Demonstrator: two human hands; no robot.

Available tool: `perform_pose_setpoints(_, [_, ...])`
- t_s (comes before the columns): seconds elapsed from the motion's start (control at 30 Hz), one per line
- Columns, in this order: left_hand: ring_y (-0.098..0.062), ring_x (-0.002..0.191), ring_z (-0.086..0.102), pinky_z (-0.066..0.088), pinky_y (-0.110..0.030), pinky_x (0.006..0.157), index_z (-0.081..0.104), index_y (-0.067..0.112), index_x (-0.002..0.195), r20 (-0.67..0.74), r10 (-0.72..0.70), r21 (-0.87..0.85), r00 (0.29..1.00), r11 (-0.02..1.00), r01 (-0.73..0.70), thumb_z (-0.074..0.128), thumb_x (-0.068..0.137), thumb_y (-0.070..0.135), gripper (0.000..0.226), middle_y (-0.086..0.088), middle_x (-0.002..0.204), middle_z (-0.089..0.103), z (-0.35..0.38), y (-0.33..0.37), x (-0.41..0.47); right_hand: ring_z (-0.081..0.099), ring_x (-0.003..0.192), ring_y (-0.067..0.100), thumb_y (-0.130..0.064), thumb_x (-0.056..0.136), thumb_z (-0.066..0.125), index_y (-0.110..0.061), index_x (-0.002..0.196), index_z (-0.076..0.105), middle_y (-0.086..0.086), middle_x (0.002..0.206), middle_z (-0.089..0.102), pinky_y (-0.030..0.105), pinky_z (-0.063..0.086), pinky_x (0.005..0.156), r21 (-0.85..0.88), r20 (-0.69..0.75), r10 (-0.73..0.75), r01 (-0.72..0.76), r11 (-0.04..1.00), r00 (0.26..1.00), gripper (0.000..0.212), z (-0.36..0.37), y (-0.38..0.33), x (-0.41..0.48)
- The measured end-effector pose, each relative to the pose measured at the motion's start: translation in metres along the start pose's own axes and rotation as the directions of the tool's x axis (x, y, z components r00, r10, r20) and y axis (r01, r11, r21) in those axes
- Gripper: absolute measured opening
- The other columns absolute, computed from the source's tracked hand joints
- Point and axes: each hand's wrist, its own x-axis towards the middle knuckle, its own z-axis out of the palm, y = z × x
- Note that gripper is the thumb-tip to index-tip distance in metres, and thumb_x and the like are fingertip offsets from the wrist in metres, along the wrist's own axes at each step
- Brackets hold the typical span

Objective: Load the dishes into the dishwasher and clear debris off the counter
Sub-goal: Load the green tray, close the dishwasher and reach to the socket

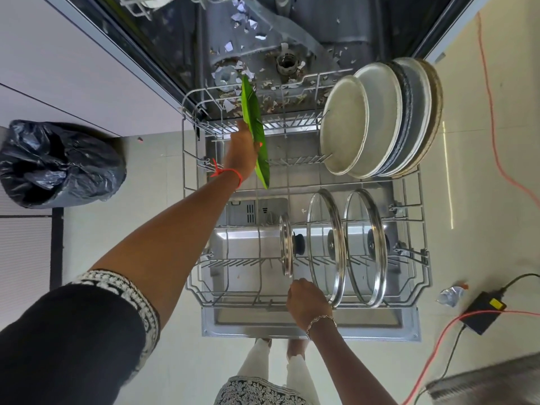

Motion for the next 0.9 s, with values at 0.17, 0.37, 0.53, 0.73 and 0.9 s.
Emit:
perform_pose_setpoints(0.17, [-0.035,0.090,0.063,0.054,-0.044,0.072,0.037,-0.008,0.123,-0.036,0.007,-0.046,0.999,0.999,-0.009,0.054,0.090,0.001,0.038,-0.024,0.102,0.060,0.006,-0.003,0.003,0.054,0.111,0.022,-0.015,0.098,0.031,-0.004,0.119,0.050,0.011,0.119,0.054,0.027,0.043,0.091,-0.004,0.016,0.005,-0.005,1.000,1.000,0.030,-0.001,-0.001,0.001])
perform_pose_setpoints(0.37, [-0.025,0.083,0.057,0.047,-0.026,0.068,0.032,-0.007,0.129,-0.008,0.000,-0.094,1.000,0.996,-0.001,0.058,0.088,-0.002,0.049,-0.015,0.095,0.056,0.016,-0.007,0.007,0.054,0.111,0.023,-0.014,0.097,0.031,-0.004,0.120,0.049,0.012,0.120,0.054,0.028,0.044,0.091,-0.031,0.028,0.001,0.000,1.000,1.000,0.030,-0.001,-0.001,0.000])
perform_pose_setpoints(0.53, [-0.028,0.088,0.058,0.037,-0.016,0.061,0.029,-0.006,0.134,0.007,-0.013,-0.110,1.000,0.994,0.014,0.057,0.088,-0.003,0.054,-0.022,0.098,0.058,0.028,-0.011,0.009,0.054,0.110,0.023,-0.014,0.097,0.033,-0.004,0.119,0.049,0.012,0.119,0.055,0.028,0.044,0.091,-0.038,0.036,-0.003,0.005,0.999,0.999,0.030,-0.001,-0.001,0.001])
perform_pose_setpoints(0.73, [-0.022,0.078,0.052,0.038,-0.016,0.059,0.031,-0.006,0.131,0.003,0.001,-0.109,1.000,0.994,0.000,0.056,0.088,-0.003,0.049,-0.015,0.090,0.053,0.030,-0.010,0.009,0.053,0.112,0.023,-0.016,0.098,0.033,-0.004,0.120,0.049,0.011,0.121,0.054,0.028,0.043,0.092,-0.037,0.046,0.001,0.001,0.999,0.999,0.030,-0.001,0.000,0.002])
perform_pose_setpoints(0.9, [-0.018,0.080,0.050,0.038,-0.013,0.059,0.034,-0.005,0.127,0.000,-0.004,-0.112,1.000,0.994,0.004,0.055,0.089,-0.003,0.044,-0.009,0.092,0.050,0.028,-0.010,0.008,0.053,0.113,0.023,-0.016,0.098,0.032,-0.004,0.120,0.048,0.011,0.122,0.053,0.029,0.043,0.092,-0.039,0.049,0.008,-0.006,0.999,0.999,0.030,-0.001,-0.001,0.001])
